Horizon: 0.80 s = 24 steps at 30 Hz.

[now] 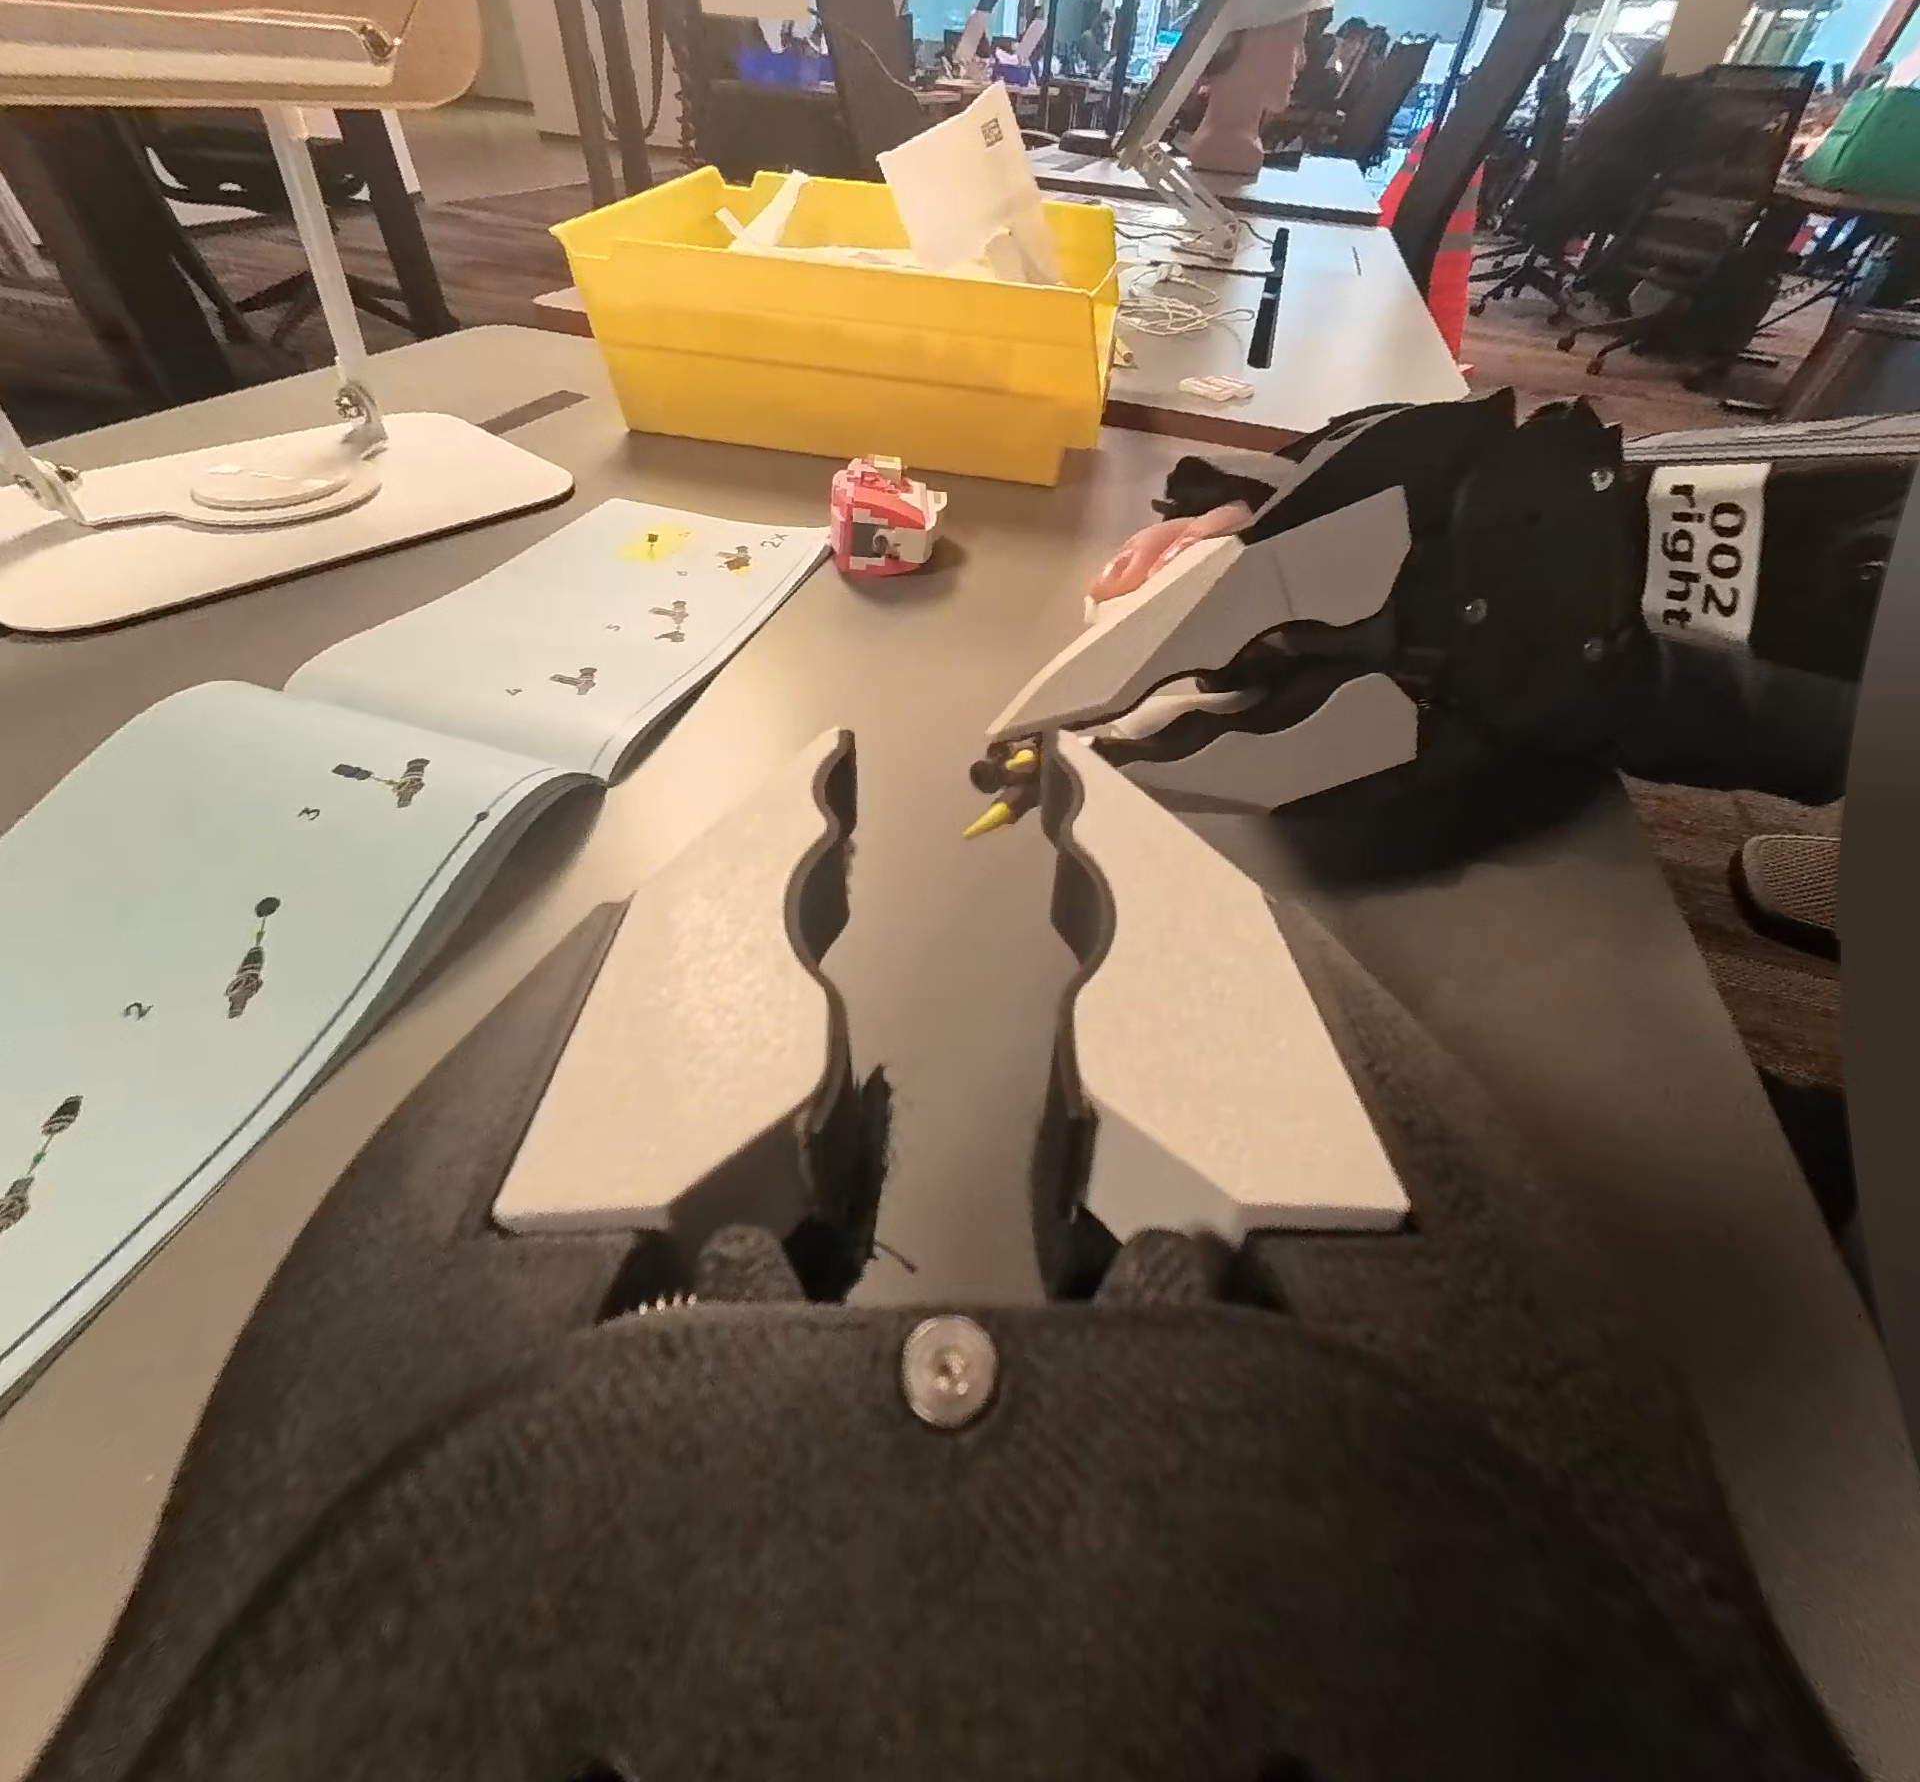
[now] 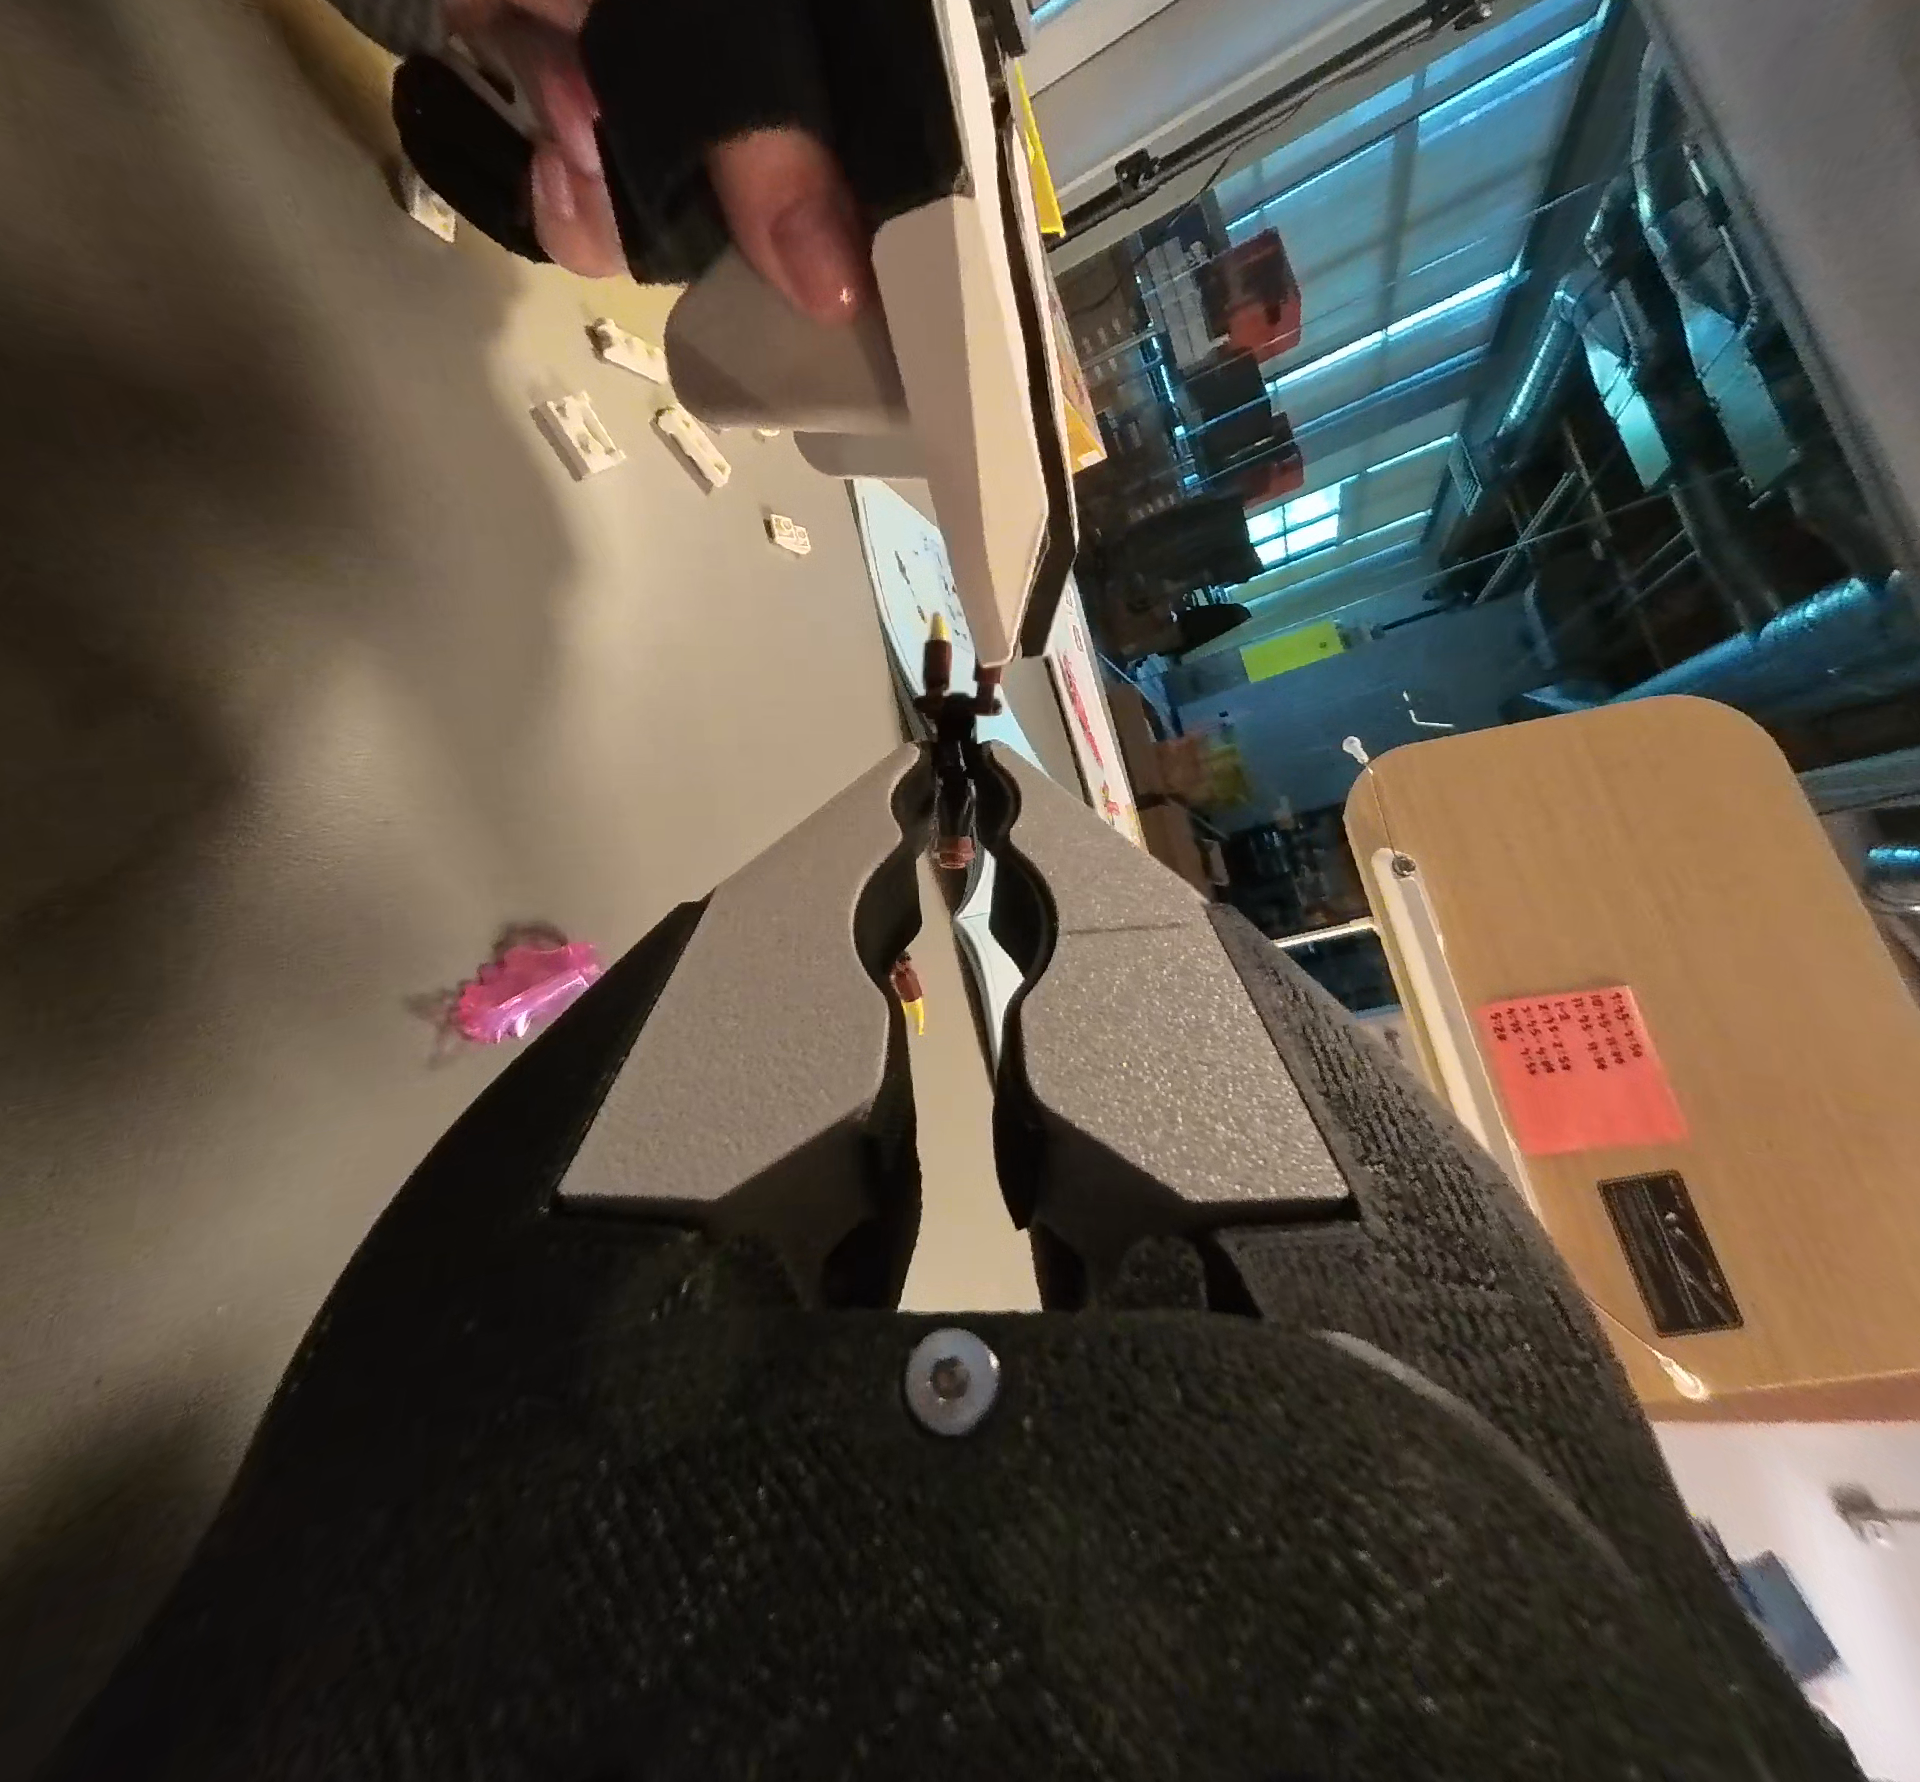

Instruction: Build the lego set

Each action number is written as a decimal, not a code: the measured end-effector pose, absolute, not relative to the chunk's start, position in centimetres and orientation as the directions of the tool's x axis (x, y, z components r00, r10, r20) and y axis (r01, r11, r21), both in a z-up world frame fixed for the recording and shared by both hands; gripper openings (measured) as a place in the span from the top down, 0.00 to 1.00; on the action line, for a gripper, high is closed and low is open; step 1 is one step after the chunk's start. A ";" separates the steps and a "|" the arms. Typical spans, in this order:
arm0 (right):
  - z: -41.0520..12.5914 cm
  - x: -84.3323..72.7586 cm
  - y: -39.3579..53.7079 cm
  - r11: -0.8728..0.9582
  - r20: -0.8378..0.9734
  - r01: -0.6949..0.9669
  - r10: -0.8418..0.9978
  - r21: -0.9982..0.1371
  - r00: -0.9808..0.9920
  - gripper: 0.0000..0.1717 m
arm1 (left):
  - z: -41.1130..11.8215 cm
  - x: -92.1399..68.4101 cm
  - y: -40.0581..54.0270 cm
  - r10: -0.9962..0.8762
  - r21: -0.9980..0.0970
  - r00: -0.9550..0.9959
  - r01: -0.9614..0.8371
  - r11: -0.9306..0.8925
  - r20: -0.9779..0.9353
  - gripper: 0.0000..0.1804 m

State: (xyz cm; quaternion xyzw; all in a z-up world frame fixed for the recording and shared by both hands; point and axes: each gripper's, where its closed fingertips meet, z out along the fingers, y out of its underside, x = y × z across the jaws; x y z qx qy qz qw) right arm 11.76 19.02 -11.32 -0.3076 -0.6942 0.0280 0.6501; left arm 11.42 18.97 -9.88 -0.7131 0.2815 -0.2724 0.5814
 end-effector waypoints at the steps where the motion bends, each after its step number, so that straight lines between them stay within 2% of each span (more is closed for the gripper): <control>1: -11.3 11.8 19.0 0.810 0.886 0.388 0.462 -0.439 0.037 0.97 | -9.9 11.3 19.0 -0.718 -0.982 0.693 -0.080 -0.169 0.067 0.82; 8: -10.9 11.9 18.8 0.826 0.896 0.368 0.442 -0.427 0.047 0.97 | -9.7 11.4 18.9 -0.738 -0.978 0.661 -0.028 -0.205 0.136 0.84; 14: -10.6 12.0 18.4 0.840 0.900 0.339 0.432 -0.423 0.054 0.97 | -9.3 12.3 17.8 -0.802 -0.970 0.557 0.025 -0.242 0.215 0.96; 24: -10.2 12.0 17.3 0.853 0.889 0.265 0.456 -0.450 0.043 0.97 | -8.7 12.6 16.5 -0.845 -0.926 0.382 0.118 -0.357 0.375 0.98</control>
